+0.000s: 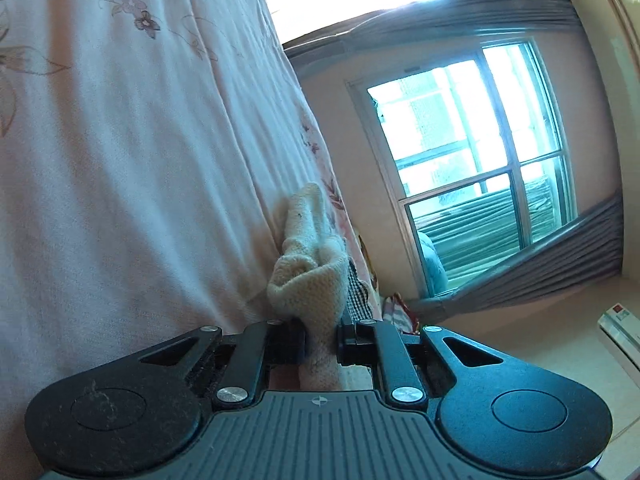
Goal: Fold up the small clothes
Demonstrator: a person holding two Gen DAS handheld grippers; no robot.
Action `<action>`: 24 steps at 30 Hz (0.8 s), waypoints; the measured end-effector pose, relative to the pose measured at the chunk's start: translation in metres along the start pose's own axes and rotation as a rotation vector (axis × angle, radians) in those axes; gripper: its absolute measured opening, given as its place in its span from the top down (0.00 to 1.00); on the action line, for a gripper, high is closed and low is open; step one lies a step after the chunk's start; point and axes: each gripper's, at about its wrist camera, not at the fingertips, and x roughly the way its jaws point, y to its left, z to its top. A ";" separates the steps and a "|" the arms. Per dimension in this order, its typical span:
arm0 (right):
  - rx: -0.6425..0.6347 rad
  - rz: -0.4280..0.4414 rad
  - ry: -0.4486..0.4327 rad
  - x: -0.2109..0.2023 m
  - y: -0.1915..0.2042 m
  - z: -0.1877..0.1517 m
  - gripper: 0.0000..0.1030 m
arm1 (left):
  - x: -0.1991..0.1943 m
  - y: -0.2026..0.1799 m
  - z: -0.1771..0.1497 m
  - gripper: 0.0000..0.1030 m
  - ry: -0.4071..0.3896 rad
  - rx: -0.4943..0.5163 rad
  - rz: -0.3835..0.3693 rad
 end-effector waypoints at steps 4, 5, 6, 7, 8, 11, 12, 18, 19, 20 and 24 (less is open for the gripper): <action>0.002 0.003 0.003 0.002 -0.001 0.000 0.94 | 0.008 0.000 -0.004 0.79 0.000 -0.005 0.032; 0.002 0.004 0.003 0.002 -0.001 0.000 0.94 | 0.010 -0.003 -0.004 0.70 -0.004 -0.010 0.033; 0.004 0.006 0.004 0.002 -0.001 0.000 0.94 | 0.009 -0.006 -0.005 0.63 -0.011 -0.012 0.027; 0.008 0.008 0.005 0.003 -0.002 0.000 0.94 | 0.007 -0.012 -0.007 0.48 -0.026 -0.004 0.018; 0.013 0.010 0.005 0.003 -0.003 0.000 0.94 | 0.004 -0.019 -0.011 0.32 -0.043 0.012 0.015; 0.024 0.016 0.006 0.004 -0.004 0.001 0.94 | 0.002 -0.035 -0.021 0.14 -0.081 0.067 0.029; 0.023 0.017 0.007 0.004 -0.005 0.001 0.94 | 0.004 -0.036 -0.019 0.15 -0.088 0.075 0.045; 0.018 0.012 0.003 0.003 -0.007 0.003 0.94 | 0.027 -0.009 0.000 0.76 -0.101 -0.034 0.059; 0.018 0.008 -0.001 0.003 -0.007 0.003 0.94 | 0.031 -0.004 0.002 0.80 -0.094 -0.038 0.058; 0.017 0.010 -0.005 0.003 -0.007 0.003 0.94 | 0.033 -0.005 0.003 0.80 -0.086 -0.021 0.050; -0.025 -0.002 -0.065 -0.003 -0.003 0.000 0.94 | 0.035 -0.007 0.006 0.82 -0.060 -0.006 0.035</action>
